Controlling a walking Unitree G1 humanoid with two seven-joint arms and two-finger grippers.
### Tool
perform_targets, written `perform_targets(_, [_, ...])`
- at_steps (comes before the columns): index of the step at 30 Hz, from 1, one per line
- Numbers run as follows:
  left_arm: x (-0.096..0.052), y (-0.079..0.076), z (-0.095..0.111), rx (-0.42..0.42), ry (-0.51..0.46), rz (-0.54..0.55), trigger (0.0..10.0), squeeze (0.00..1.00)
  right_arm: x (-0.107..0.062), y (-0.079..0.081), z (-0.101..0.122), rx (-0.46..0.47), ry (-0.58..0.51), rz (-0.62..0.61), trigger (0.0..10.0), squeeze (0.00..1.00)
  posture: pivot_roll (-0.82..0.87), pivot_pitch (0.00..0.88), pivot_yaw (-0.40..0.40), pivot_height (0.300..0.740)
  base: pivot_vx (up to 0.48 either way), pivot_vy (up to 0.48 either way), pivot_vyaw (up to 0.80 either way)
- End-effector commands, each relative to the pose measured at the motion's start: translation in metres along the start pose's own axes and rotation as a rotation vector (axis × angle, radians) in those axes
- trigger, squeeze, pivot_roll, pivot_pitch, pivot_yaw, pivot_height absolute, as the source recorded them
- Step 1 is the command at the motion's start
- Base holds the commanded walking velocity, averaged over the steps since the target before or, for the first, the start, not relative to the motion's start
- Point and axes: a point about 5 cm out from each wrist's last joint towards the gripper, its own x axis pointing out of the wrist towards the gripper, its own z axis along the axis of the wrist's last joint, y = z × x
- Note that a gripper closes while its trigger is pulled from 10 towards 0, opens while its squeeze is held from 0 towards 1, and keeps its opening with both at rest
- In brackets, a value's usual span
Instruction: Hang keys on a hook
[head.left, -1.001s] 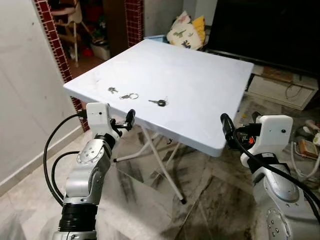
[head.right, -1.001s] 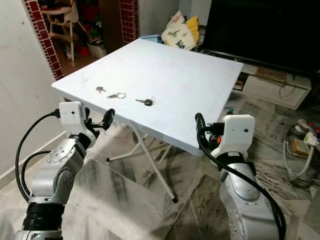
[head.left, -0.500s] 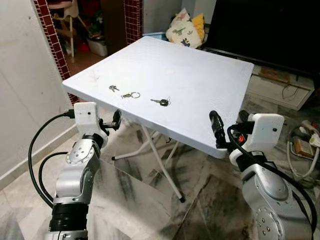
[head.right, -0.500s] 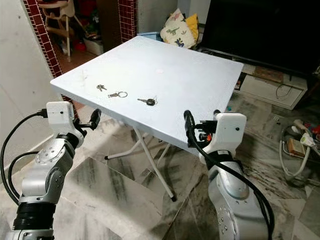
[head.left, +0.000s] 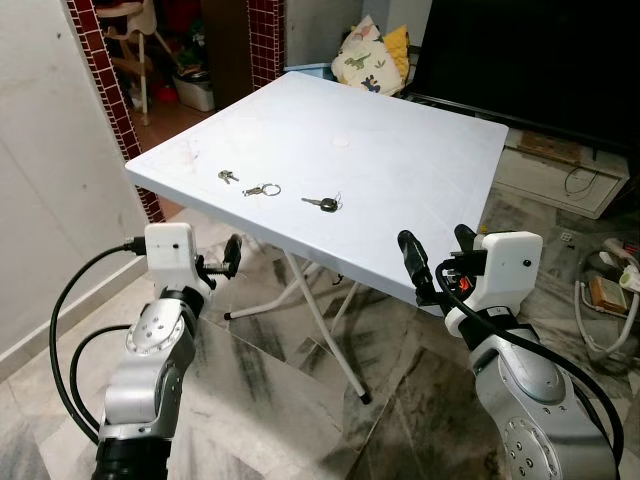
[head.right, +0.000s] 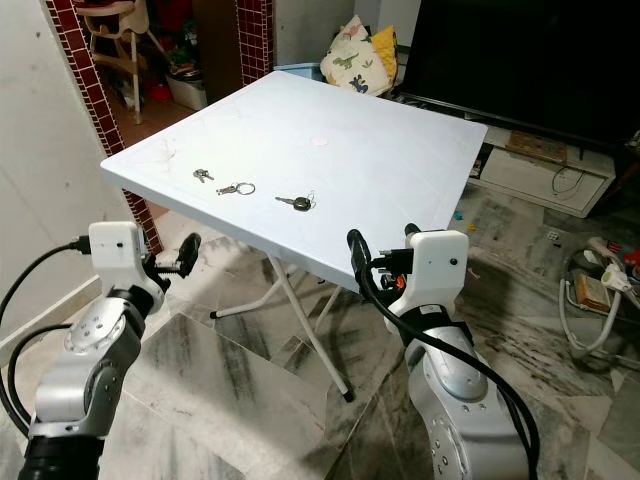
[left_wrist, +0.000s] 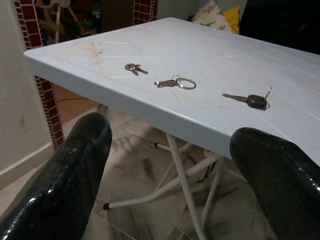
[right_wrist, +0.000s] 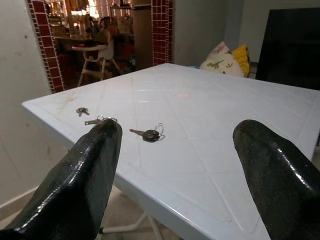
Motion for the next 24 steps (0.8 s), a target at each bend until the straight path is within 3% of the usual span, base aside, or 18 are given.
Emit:
perform_targets(1, [-0.001,-0.003,0.006,0.01,-0.019,-0.013,10.0,0.0,-0.002,-0.004,-0.003,-0.002,0.007,-0.011,10.0,0.0,0.03,0.0,-0.04,0.74,0.0,0.0,0.0])
perform_targets(7, [-0.001,-0.004,0.007,0.004,-0.02,-0.021,10.0,0.0,-0.003,-0.001,-0.005,-0.006,0.011,0.008,10.0,0.0,0.03,0.0,-0.041,0.74,0.134,0.0,0.0])
perform_targets(14, [0.0,-0.004,0.007,0.003,-0.015,-0.027,10.0,0.0,-0.003,0.005,-0.001,-0.053,-0.007,0.042,10.0,0.0,0.03,0.0,-0.038,0.74,0.297,0.0,0.0])
perform_targets(24, [0.001,-0.006,0.007,-0.006,-0.013,-0.039,10.0,0.0,-0.005,0.007,-0.002,-0.045,-0.009,0.058,10.0,0.0,0.02,0.0,-0.035,0.74,0.35,0.0,0.0])
